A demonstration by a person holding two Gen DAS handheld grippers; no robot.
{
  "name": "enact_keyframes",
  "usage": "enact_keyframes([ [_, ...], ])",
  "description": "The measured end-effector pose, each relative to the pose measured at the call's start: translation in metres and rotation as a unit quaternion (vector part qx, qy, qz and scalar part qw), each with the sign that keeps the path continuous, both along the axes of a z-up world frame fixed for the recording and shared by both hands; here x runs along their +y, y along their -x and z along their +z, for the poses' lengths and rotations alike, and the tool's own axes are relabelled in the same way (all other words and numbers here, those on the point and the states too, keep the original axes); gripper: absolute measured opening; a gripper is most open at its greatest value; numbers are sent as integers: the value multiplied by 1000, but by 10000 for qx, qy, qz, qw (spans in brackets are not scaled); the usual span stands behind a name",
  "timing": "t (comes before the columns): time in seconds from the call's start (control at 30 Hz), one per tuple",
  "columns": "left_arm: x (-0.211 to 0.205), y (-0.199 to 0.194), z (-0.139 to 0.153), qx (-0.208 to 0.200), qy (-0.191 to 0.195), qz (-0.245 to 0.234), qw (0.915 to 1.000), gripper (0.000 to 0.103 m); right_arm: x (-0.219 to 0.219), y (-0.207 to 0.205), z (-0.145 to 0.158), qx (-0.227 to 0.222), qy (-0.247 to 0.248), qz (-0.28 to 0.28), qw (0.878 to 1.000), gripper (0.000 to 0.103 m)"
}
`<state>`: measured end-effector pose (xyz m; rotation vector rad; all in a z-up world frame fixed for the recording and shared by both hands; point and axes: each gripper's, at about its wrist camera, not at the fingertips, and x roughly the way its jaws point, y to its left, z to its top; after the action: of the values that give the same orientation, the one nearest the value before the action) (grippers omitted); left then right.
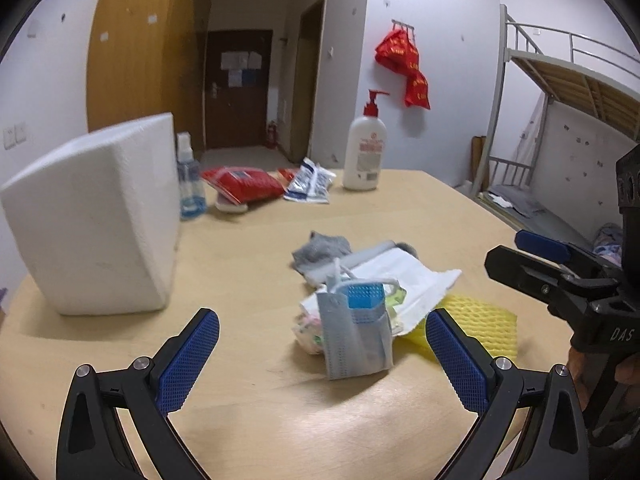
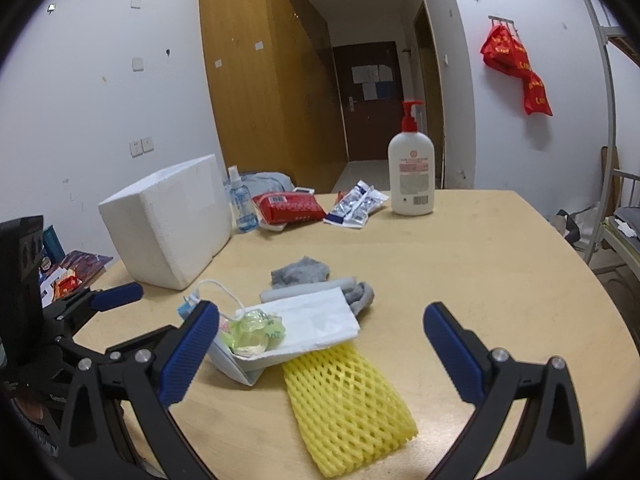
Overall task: Organize soft objects
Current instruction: 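Close the left gripper on the blue face mask while the right gripper approaches the green bag, then close the right gripper on the green plastic bag while the left gripper holds the mask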
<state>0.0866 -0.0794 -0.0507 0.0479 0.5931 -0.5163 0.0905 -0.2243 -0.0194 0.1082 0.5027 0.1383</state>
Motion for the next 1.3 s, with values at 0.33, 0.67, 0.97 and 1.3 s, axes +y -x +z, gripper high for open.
enact_keyframes([
  [0.33,-12,-18,-20,432,121,-402,9982,70,-16,-9,-15,335,-176,-48,9993,103],
  [0.67,-15,-17,-25,448,134,-612,9970,44,-19,-22,-22,565,-254,-17,9981,103],
  [0.97,-18,-18,-26,427,126,-807,9957,18,-15,-27,-20,603,-257,49,9978,103],
  [1.3,-10,-16,-25,488,251,-918,9943,13,19,-41,-12,631,-116,726,9953,103],
])
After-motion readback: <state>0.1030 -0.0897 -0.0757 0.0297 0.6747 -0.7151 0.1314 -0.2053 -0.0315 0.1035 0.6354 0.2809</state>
